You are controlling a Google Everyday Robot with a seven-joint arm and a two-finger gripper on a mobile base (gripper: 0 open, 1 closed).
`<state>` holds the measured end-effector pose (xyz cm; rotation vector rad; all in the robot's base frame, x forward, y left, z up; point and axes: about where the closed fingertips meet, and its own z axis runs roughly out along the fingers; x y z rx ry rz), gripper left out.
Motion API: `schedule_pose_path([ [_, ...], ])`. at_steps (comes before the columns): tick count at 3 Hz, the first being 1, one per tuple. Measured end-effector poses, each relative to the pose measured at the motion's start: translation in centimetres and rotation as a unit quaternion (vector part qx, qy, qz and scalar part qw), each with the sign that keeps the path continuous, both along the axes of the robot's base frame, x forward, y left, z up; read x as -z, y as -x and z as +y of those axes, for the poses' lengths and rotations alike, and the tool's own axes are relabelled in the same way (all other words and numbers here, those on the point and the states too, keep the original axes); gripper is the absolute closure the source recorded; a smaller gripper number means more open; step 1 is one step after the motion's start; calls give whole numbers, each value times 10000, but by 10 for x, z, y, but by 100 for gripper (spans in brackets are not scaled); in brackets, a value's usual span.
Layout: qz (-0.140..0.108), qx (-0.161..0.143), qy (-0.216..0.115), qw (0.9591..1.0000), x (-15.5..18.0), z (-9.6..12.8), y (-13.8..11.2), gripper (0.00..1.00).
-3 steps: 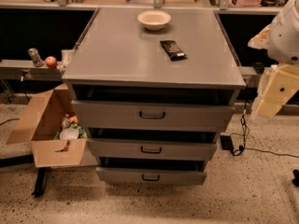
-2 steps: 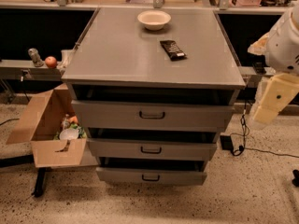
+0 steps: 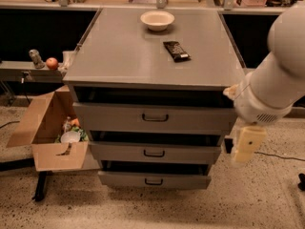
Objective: Open bottom drawer
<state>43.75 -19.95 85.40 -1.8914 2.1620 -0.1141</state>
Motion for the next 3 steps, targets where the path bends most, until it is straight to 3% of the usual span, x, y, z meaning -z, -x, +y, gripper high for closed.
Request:
schedule_pose_path([
  [1, 354, -383, -274, 9983, 84, 18, 7, 0],
  [2, 526, -544, -566, 9955, 131, 35, 19, 0],
  [3, 709, -461, -741, 9937, 176, 46, 32, 0],
])
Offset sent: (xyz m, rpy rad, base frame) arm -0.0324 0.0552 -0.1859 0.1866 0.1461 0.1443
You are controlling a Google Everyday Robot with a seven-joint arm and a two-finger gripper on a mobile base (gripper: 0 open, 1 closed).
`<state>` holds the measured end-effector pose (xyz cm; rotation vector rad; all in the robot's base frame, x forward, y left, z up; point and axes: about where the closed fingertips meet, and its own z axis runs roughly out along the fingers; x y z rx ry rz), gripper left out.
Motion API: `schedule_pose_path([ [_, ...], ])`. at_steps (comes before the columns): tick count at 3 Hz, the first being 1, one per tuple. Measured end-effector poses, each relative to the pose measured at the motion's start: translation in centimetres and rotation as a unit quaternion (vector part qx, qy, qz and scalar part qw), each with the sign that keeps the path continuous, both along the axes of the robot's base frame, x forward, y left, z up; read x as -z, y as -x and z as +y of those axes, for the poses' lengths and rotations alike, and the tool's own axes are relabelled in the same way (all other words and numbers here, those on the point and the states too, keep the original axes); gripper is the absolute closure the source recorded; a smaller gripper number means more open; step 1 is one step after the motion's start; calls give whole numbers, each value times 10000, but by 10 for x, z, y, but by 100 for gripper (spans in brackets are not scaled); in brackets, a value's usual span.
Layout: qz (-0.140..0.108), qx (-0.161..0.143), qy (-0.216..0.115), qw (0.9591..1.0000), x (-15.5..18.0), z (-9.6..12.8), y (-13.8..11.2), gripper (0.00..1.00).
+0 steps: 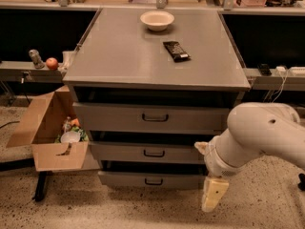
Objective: Open bottom drawer
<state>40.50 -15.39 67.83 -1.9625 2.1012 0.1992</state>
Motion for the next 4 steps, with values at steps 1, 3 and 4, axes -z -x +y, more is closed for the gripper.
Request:
schedule_pose_path([
  [1, 19, 13, -18, 10000, 8, 1, 2, 0],
  [3, 164, -266, 243, 9992, 62, 0, -2, 0],
  [4, 176, -578, 406, 9973, 128, -8, -9, 0],
])
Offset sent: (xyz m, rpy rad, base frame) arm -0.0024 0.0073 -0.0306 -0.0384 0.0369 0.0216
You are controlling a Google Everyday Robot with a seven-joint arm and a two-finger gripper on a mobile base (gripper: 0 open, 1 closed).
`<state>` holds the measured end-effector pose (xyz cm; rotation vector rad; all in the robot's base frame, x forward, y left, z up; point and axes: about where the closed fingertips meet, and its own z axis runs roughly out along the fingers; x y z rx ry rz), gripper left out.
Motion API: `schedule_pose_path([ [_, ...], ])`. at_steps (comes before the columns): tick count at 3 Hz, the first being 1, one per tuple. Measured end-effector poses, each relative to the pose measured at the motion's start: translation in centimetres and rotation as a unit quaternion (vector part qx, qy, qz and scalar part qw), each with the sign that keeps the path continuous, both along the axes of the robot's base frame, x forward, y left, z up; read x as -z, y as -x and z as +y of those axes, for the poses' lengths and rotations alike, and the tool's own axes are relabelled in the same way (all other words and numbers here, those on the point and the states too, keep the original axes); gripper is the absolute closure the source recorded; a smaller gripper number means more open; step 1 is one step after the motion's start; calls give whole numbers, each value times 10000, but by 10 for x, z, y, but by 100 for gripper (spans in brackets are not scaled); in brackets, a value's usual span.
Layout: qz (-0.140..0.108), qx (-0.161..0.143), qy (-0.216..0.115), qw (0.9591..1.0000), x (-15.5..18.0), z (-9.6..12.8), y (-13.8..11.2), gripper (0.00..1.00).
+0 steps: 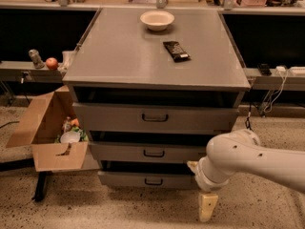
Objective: Open bottom drawer
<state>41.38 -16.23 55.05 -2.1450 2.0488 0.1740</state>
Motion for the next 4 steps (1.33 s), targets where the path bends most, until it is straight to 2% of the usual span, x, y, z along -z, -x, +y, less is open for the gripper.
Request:
schedule_pose_path([
  [2, 179, -219, -85, 9996, 113, -12, -11, 0],
  [4, 406, -24, -516, 9978, 206, -14, -25, 0],
])
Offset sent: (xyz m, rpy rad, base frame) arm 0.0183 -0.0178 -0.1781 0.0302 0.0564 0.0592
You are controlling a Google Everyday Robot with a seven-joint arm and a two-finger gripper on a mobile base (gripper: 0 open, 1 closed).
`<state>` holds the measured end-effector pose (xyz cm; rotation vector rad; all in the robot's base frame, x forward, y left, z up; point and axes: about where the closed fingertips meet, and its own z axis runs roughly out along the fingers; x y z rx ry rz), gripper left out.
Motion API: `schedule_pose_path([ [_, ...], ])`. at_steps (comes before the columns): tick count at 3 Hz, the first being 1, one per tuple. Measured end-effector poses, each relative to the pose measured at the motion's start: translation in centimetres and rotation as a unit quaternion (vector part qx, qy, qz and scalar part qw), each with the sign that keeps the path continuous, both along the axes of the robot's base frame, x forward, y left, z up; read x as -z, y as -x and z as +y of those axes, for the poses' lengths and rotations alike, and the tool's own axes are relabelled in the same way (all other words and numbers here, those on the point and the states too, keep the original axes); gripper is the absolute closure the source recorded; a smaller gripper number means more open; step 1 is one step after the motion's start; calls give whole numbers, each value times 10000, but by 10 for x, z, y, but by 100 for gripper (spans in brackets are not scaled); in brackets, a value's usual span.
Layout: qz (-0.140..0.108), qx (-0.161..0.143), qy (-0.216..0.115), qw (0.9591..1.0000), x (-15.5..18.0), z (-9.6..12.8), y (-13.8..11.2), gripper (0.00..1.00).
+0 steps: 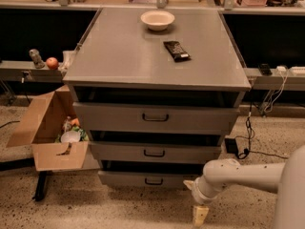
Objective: Open bottom drawer
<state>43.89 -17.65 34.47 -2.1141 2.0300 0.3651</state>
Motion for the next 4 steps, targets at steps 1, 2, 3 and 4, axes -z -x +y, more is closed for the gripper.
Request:
schedule_pose_path([
  [1, 127, 215, -331, 9991, 57, 7, -23, 0],
  [2, 127, 215, -331, 9991, 57, 7, -23, 0],
  [3, -237, 154, -328, 9991, 67, -6, -46, 0],
  [4, -557, -39, -237, 9982, 93, -26, -87, 0],
])
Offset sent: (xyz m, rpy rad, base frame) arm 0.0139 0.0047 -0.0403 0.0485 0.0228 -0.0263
